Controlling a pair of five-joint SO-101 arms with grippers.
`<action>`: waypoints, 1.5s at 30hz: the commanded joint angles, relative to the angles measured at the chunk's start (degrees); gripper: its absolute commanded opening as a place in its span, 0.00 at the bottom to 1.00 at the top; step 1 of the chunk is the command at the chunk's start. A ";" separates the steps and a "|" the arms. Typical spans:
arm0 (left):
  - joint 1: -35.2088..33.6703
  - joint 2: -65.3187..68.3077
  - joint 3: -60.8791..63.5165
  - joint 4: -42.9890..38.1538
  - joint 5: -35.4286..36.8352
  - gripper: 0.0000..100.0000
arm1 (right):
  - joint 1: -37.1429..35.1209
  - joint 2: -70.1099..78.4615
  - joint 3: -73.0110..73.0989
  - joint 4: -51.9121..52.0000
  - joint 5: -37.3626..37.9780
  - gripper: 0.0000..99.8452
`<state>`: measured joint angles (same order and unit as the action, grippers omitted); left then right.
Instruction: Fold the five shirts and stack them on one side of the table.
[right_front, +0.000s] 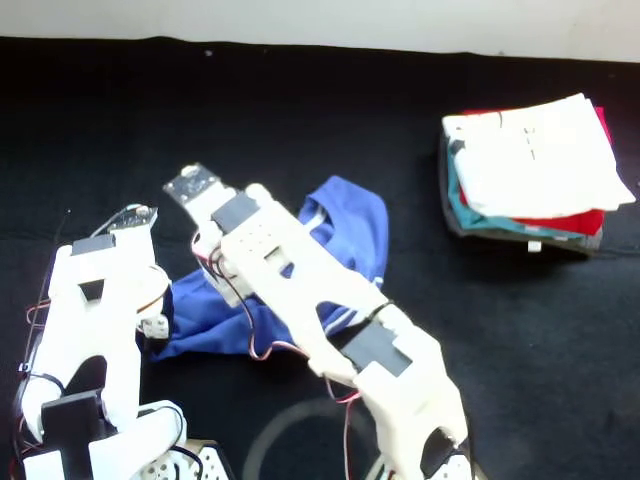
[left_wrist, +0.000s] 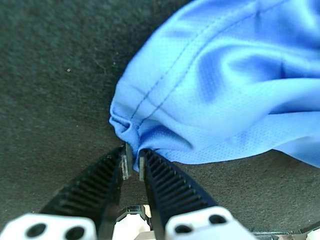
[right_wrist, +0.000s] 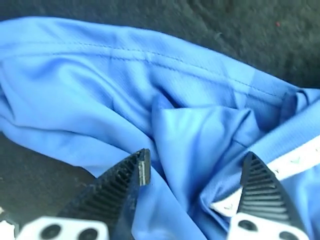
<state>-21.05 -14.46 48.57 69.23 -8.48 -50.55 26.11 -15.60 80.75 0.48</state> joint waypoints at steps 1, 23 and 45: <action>0.40 -0.48 -0.13 -0.70 -0.53 0.01 | -0.22 0.66 -1.19 -2.07 0.70 0.28; 0.48 -0.48 -2.77 -1.76 -0.44 0.01 | 14.46 -9.63 -2.77 -2.15 0.35 0.01; 0.66 -0.04 -43.12 19.78 -0.35 0.01 | 19.91 -12.79 -10.33 -0.13 0.53 0.04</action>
<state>-21.05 -14.29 2.77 88.66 -8.57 -30.07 11.87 -24.48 79.43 0.48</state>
